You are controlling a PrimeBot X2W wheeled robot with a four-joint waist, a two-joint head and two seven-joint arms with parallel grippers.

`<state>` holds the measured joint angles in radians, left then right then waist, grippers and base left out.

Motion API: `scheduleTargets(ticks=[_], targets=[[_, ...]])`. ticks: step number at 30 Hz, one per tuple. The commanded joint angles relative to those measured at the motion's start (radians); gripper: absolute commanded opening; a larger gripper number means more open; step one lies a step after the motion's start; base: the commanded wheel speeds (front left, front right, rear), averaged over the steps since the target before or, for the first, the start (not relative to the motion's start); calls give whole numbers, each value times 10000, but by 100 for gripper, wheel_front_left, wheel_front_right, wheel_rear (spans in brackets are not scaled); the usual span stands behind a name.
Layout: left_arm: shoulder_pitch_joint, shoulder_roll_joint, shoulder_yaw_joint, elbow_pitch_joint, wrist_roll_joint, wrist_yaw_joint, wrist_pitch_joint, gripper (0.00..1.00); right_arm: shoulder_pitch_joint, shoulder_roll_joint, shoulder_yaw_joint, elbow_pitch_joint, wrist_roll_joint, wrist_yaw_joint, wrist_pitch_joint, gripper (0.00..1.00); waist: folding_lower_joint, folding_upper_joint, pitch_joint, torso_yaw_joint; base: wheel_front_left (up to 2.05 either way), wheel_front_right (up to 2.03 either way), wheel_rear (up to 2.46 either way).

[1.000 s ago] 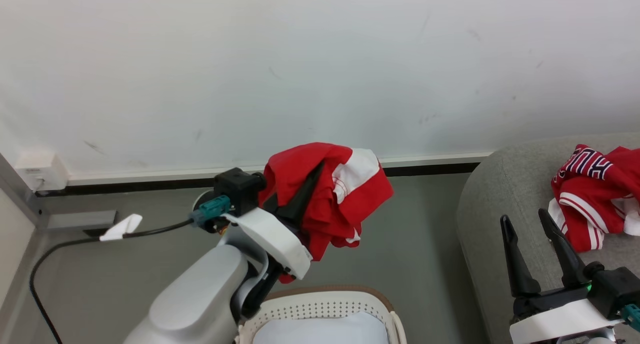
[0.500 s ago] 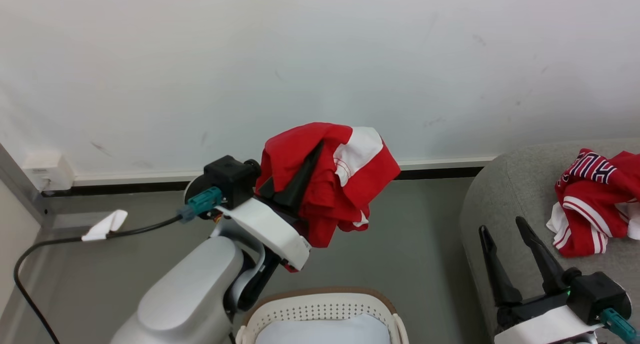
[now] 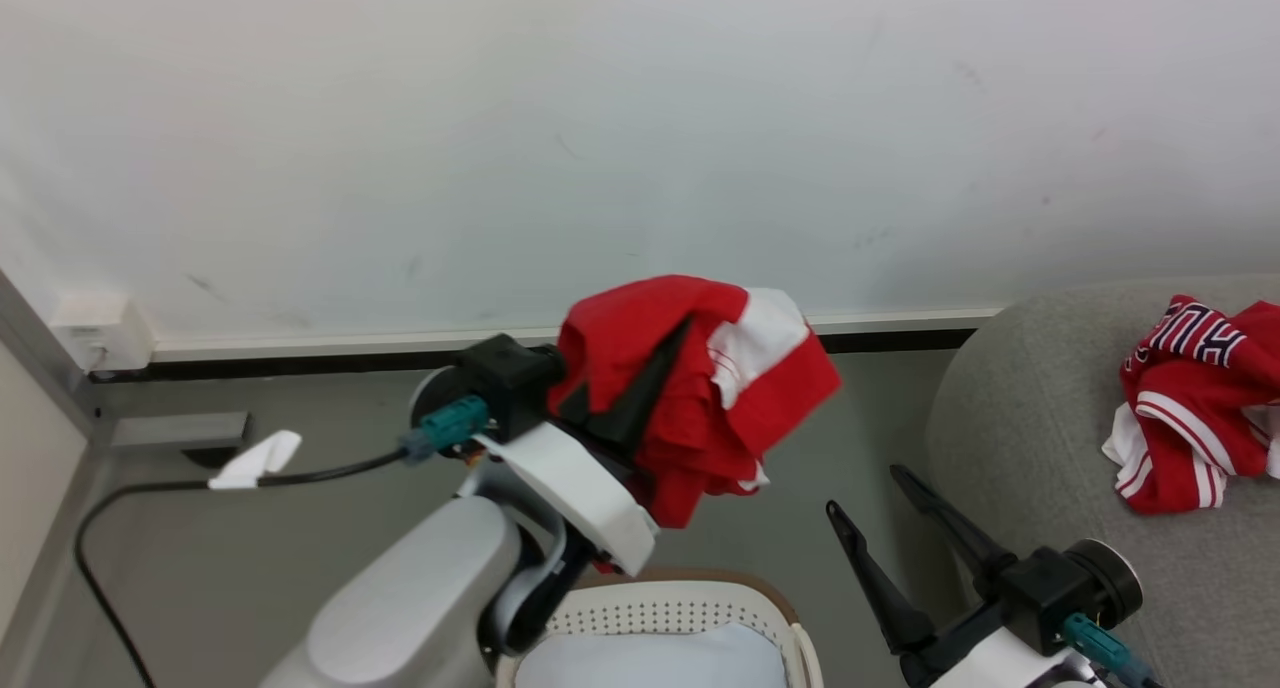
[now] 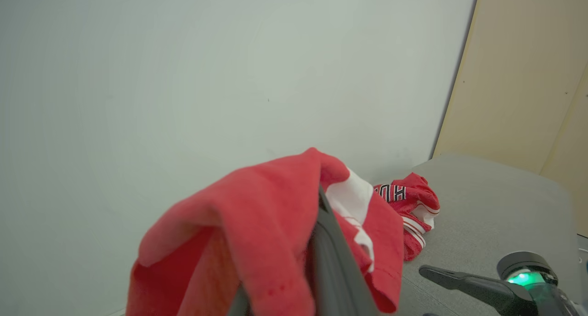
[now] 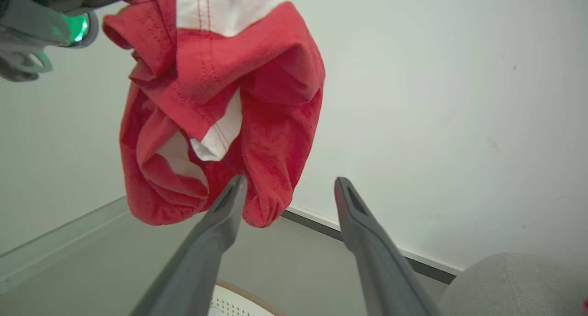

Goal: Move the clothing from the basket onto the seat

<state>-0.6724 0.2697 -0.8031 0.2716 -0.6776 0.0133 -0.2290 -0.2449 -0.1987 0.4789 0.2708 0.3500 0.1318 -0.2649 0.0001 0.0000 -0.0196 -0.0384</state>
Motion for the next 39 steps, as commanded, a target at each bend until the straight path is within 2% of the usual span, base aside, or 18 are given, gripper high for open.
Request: scheduleTargets(ticks=[1, 8, 17, 22, 26, 27, 28, 39], targets=[[130, -156, -167, -114, 131, -52, 52, 0, -321, -108, 330, 417, -108, -22, 10, 100, -1, 0, 3, 151, 0, 0, 0], [269, -582, -681, -414, 182, -124, 226, 0, -1037, 185, 887, 1601, 96, -22, 11, 100, -1, 0, -110, 710, 0, 0, 0], [432, -929, -1227, -816, 14, -367, 503, 0, -1520, 454, 402, 2957, 237, -22, 11, 100, -1, 0, -290, 1621, 0, 0, 0], [593, -1009, -1425, -1030, -158, -472, 670, 0, -1667, 557, 304, 3321, 368, -22, 11, 100, -1, 0, -385, 2068, 0, 0, 0], [699, -1004, -1582, -1116, -235, -531, 836, 0, -1722, 628, 211, 3088, 514, -22, 11, 100, -1, 0, -422, 2303, 0, 0, 0], [705, -967, -1579, -1127, -249, -513, 848, 0, -1708, 636, 175, 2996, 519, -22, 11, 38, -1, 0, -425, 2324, 0, 0, 0], [716, -930, -1571, -1128, -270, -483, 864, 0, -1675, 633, 161, 2907, 507, -22, 11, 0, -1, 0, -425, 2340, 0, 0, 0], [977, -631, -1241, -796, -543, -262, 599, 0, -1234, 382, 233, 2143, 976, -22, 11, 0, -1, 0, -316, 2004, 0, 0, 0]])
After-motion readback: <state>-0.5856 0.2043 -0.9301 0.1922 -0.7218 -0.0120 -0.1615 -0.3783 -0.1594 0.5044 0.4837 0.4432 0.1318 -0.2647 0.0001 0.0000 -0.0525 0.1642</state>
